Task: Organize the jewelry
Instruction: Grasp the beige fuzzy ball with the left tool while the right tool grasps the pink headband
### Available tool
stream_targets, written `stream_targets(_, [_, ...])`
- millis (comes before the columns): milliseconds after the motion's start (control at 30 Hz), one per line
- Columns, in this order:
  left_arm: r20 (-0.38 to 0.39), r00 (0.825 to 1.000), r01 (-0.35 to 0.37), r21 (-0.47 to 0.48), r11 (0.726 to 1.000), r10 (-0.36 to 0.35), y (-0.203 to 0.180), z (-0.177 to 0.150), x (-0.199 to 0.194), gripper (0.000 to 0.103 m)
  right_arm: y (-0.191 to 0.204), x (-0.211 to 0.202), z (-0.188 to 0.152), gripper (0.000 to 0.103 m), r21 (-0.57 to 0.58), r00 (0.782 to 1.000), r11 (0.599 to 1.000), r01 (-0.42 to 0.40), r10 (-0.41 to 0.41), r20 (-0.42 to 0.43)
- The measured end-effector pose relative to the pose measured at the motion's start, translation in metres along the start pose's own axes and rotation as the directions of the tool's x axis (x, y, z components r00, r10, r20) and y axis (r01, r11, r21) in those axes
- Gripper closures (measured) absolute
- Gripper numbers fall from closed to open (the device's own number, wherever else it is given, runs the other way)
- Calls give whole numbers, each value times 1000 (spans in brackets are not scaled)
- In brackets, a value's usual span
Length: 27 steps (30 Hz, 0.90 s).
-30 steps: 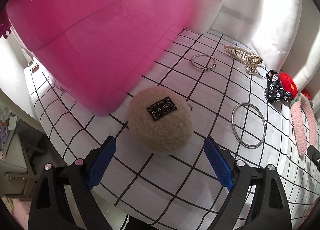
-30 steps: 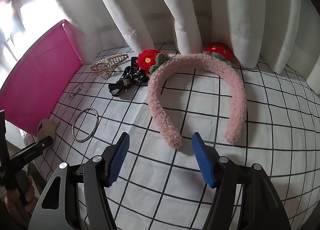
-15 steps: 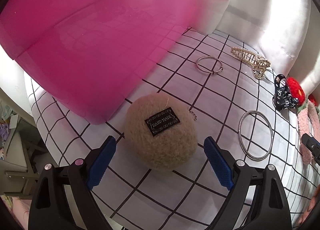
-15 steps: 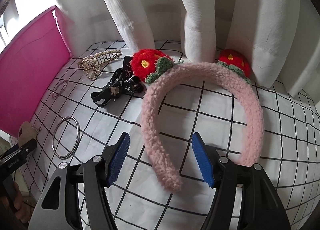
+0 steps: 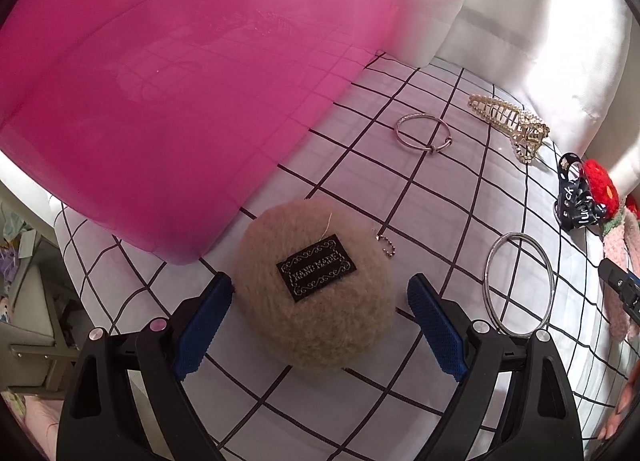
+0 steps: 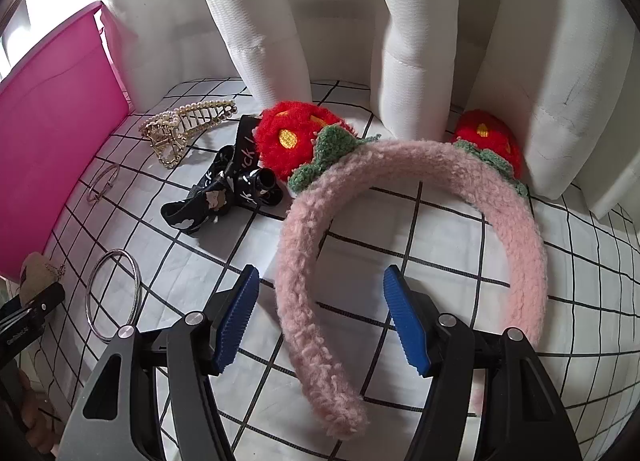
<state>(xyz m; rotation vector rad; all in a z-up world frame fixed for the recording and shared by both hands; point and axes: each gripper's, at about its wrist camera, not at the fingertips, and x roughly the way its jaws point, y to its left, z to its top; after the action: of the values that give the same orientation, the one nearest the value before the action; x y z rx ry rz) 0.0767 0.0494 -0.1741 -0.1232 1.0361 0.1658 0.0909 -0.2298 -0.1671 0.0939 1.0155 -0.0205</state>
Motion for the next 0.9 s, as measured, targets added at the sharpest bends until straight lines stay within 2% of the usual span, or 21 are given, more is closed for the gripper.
stream_targets(300, [0, 1000, 1, -7, 1000, -1, -2, 3, 7, 15, 1, 5, 6, 40, -31, 1000, 999, 24, -24, 14])
stream_targets(567, [5, 1000, 9, -22, 1000, -9, -1, 9, 14, 12, 10, 14, 14, 32, -52, 999, 998, 40, -39, 23])
stream_targets(700, [6, 1000, 8, -28, 1000, -8, -1, 11, 17, 8, 12, 21, 19, 21, -53, 999, 997, 49, -48, 22])
stream_targets(767, [6, 1000, 9, -31, 999, -9, -1, 12, 18, 6, 10, 25, 21, 11, -46, 999, 998, 50, -49, 11])
stream_targets(900, [17, 1000, 7, -32, 999, -7, -3, 13, 21, 5, 10, 28, 24, 9, -49, 998, 997, 57, -57, 17])
